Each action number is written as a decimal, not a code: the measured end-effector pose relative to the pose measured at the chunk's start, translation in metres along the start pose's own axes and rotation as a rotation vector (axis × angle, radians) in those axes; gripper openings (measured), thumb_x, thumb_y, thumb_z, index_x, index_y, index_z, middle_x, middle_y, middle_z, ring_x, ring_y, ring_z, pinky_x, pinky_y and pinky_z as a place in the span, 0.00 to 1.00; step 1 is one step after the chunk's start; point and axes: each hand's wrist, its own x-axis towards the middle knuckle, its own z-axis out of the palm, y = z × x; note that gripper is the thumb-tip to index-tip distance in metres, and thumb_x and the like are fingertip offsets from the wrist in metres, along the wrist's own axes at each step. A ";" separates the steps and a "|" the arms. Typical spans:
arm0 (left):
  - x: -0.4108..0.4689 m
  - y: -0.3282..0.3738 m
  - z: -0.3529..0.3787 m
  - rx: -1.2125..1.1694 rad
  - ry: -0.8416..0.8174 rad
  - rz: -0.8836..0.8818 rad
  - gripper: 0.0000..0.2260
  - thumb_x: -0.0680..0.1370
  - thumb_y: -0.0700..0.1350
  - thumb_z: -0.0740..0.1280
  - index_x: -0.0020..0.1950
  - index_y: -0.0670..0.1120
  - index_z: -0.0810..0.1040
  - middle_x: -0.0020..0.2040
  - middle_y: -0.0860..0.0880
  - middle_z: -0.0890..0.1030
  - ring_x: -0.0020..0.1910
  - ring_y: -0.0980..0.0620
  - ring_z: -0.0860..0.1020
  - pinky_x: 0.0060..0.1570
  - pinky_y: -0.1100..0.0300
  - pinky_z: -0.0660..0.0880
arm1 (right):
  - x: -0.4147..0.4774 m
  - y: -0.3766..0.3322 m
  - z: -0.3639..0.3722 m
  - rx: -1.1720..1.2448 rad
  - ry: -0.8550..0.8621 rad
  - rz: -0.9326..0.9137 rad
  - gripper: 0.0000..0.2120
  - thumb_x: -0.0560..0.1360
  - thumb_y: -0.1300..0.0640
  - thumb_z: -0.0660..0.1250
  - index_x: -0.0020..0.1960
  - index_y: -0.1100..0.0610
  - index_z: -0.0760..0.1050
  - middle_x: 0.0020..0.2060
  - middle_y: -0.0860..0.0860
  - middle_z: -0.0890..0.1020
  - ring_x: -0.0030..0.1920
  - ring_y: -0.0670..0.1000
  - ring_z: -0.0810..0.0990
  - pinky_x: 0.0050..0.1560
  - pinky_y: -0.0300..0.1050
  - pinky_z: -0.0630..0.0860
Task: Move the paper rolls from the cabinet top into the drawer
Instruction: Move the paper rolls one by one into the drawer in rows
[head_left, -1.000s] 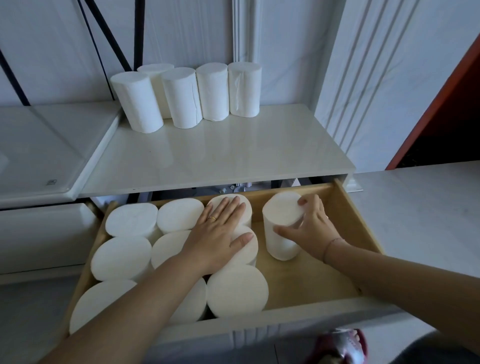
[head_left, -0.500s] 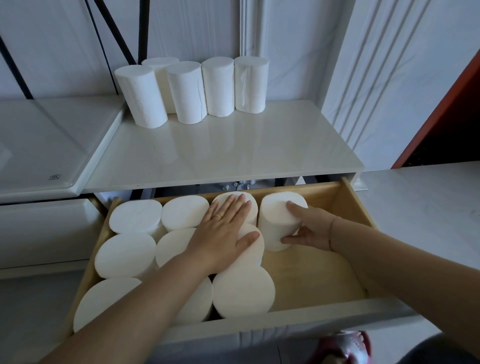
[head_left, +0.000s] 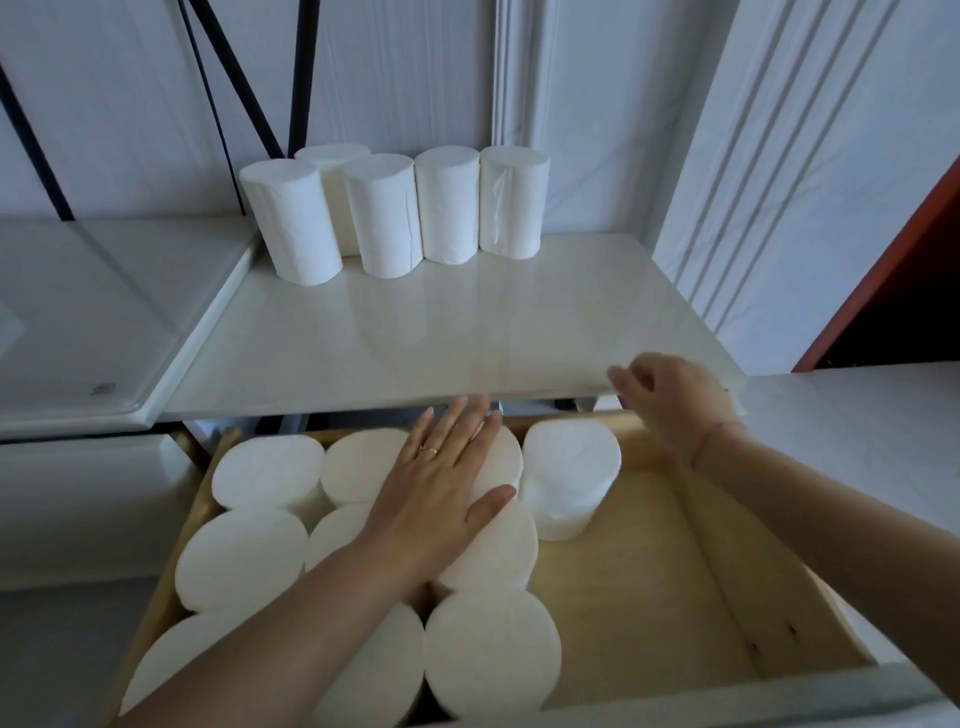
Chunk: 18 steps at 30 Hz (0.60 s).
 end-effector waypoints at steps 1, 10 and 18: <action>0.005 -0.006 -0.002 0.014 0.012 -0.016 0.30 0.75 0.65 0.34 0.72 0.54 0.29 0.75 0.54 0.33 0.72 0.57 0.30 0.72 0.54 0.33 | 0.013 -0.004 -0.007 0.044 0.117 -0.051 0.15 0.76 0.47 0.62 0.35 0.55 0.73 0.28 0.47 0.76 0.33 0.51 0.74 0.30 0.42 0.64; 0.079 -0.060 -0.008 0.013 0.042 -0.136 0.36 0.71 0.69 0.28 0.74 0.52 0.36 0.77 0.54 0.39 0.74 0.56 0.36 0.70 0.57 0.33 | 0.168 -0.040 0.020 0.250 0.092 -0.177 0.31 0.74 0.47 0.67 0.72 0.51 0.59 0.71 0.55 0.64 0.68 0.54 0.68 0.68 0.49 0.64; 0.108 -0.075 -0.004 -0.059 -0.064 -0.115 0.38 0.70 0.70 0.31 0.76 0.53 0.42 0.77 0.55 0.41 0.74 0.58 0.38 0.72 0.56 0.37 | 0.271 -0.062 0.040 0.383 0.083 -0.191 0.40 0.71 0.46 0.69 0.75 0.43 0.50 0.75 0.53 0.52 0.72 0.56 0.61 0.69 0.52 0.61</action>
